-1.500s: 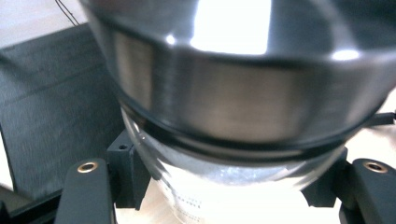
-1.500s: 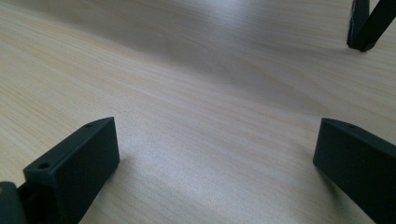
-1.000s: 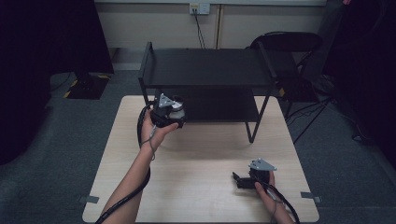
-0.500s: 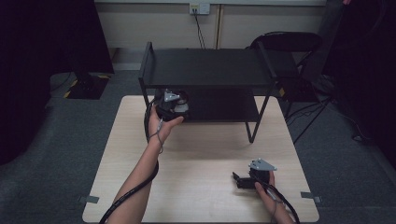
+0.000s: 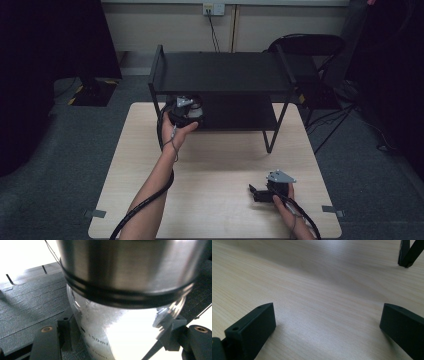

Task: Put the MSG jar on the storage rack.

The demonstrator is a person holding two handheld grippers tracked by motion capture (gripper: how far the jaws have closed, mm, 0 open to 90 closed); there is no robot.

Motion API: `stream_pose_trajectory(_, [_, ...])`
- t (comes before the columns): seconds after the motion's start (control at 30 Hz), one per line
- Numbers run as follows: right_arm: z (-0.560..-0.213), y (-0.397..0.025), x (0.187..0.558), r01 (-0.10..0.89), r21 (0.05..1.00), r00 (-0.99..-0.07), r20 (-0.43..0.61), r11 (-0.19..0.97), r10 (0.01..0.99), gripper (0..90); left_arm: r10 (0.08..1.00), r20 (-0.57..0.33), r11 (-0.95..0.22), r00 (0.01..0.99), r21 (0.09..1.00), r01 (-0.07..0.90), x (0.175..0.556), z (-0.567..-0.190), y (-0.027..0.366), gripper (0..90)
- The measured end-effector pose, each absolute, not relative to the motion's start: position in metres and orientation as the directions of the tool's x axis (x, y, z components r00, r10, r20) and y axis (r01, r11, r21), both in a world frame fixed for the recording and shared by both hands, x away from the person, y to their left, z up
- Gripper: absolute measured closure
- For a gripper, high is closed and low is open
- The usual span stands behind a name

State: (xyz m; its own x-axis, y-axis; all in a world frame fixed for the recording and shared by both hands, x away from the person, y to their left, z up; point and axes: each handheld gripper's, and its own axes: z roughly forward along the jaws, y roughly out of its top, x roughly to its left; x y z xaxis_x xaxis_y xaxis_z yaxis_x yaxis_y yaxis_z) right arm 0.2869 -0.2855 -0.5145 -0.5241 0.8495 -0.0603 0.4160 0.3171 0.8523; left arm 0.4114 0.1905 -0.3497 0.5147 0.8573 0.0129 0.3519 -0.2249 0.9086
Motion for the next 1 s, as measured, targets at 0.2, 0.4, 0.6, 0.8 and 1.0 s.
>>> stream_pose_trajectory(0.2, [-0.5145,-0.2855,0.2869,0.416,0.852,-0.524,-0.06,0.317,0.849,0.0,0.854,0.019,-0.234,0.521,0.906,0.351,0.412,-0.3488,0.1909,31.6])
stream_pose_trajectory(0.4, [-0.5145,-0.2855,0.2869,0.416,0.853,-0.524,-0.059,0.316,0.85,0.0,0.851,0.017,-0.233,0.525,0.908,0.348,0.4124,-0.3497,0.1921,31.5])
stream_pose_trajectory(0.6, [-0.5145,-0.2855,0.2869,0.416,0.852,-0.524,-0.06,0.317,0.85,0.0,0.848,0.014,-0.228,0.53,0.912,0.34,0.4124,-0.3519,0.1931,31.5])
stream_pose_trajectory(0.8, [-0.5145,-0.2855,0.2869,0.416,0.852,-0.524,-0.06,0.317,0.85,0.0,0.845,0.016,-0.231,0.534,0.913,0.337,0.4125,-0.3521,0.1939,31.4])
stream_pose_trajectory(1.0, [-0.5145,-0.2855,0.2869,0.416,0.852,-0.524,-0.06,0.317,0.849,0.0,0.853,0.008,-0.217,0.522,0.915,0.34,0.4095,-0.351,0.1938,18.8])
